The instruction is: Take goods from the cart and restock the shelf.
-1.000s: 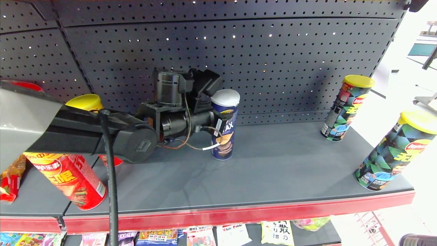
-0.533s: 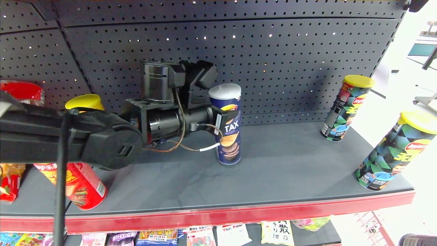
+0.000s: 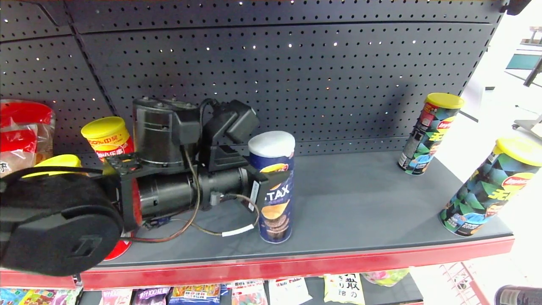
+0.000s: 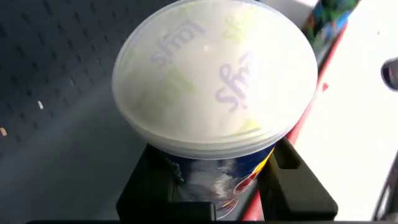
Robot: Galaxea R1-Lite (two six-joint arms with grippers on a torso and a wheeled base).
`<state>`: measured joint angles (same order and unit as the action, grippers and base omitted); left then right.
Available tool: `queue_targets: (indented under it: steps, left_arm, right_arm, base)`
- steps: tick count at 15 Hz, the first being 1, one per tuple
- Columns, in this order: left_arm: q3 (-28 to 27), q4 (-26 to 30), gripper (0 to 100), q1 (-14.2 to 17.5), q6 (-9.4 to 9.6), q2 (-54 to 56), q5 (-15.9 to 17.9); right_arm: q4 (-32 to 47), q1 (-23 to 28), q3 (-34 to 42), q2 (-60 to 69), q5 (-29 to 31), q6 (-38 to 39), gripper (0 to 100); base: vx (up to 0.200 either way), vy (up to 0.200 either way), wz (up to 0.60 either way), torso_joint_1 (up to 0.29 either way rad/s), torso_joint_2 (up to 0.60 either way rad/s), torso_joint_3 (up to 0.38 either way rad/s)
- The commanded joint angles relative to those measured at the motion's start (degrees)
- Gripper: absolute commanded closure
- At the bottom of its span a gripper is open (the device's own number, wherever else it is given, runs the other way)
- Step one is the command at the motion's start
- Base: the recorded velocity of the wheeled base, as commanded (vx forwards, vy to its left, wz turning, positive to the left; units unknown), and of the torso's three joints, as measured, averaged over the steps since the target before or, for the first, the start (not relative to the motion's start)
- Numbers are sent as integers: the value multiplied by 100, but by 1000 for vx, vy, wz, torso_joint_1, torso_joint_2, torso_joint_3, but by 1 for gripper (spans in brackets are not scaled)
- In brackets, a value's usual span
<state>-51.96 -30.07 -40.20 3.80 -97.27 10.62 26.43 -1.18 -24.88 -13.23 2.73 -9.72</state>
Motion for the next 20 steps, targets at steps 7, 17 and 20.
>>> queue_targets:
  steps: [7,17,20]
  left_arm:
    - [863,-956,100,-75,226,24,432]
    - [907,-956,100,-40,358,6,573]
    - [907,-921,100,-40,349,-11,494]
  right_arm:
    - [3,4,1,-13,-1,-4,100]
    - [-6,-5,-8,-57,-1,-13,100]
    - [-6,4,-8,-48,-1,-13,100]
  base:
    - [0,0,0,0,0,0]
    - [0,0,0,0,0,0]
    - [0,0,0,0,0,0]
